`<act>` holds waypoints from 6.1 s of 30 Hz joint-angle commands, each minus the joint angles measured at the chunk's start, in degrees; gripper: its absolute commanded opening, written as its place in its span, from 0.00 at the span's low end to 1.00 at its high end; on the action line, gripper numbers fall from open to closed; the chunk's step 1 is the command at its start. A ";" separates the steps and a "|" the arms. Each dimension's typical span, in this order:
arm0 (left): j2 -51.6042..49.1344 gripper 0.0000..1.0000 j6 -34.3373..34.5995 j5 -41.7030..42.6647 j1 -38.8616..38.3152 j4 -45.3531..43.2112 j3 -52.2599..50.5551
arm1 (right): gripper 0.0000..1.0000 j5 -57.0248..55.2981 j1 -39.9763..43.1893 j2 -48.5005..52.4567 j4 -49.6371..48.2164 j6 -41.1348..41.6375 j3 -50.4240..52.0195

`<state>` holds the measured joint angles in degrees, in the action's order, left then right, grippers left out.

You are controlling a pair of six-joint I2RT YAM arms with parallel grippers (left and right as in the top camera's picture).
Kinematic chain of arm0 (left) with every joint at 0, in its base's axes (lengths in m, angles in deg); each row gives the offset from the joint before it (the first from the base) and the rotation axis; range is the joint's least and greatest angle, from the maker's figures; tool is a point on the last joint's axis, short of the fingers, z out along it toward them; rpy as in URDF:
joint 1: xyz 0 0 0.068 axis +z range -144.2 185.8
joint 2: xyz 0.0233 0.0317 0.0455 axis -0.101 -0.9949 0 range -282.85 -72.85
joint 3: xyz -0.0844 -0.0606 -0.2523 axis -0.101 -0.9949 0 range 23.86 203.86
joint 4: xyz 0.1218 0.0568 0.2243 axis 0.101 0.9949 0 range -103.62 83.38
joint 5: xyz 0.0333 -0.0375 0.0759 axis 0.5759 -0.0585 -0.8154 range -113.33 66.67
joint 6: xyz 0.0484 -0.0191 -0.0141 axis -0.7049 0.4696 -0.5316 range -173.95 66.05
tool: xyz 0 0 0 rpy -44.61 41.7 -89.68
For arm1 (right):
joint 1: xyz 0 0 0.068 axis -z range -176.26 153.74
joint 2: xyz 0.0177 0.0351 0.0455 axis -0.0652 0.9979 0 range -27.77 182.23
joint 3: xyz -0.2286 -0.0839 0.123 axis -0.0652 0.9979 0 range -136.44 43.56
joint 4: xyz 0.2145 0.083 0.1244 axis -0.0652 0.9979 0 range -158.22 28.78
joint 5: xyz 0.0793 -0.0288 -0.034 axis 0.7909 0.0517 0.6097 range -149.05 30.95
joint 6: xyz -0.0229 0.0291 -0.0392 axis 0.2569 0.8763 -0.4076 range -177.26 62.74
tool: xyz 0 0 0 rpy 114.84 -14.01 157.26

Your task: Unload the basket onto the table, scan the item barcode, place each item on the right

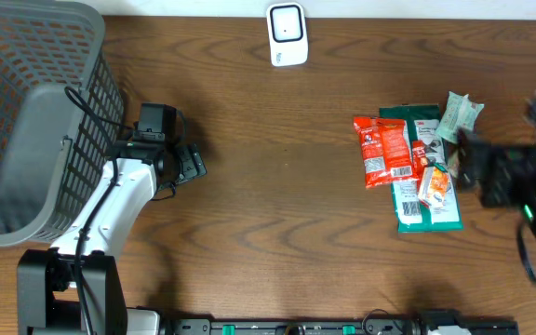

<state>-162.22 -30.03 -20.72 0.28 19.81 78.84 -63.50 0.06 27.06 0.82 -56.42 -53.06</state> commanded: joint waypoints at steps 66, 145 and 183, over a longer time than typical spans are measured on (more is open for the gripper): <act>-0.46 0.86 -0.31 -0.70 0.09 0.20 -0.55 | 0.99 6.05 -2.21 -54.51 -64.89 -1.53 96.30; 87.08 0.86 -3.76 -0.74 5.14 14.14 -8.74 | 0.99 6.05 -2.21 -54.49 -64.89 -1.53 96.30; 89.26 0.86 -3.39 1.20 5.14 -39.82 -54.75 | 0.99 6.08 -2.21 -54.49 -64.89 -1.53 96.30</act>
<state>-73.32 -33.02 -20.24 5.06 -25.69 24.22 -57.68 -1.69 -27.15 -64.25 -58.96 43.20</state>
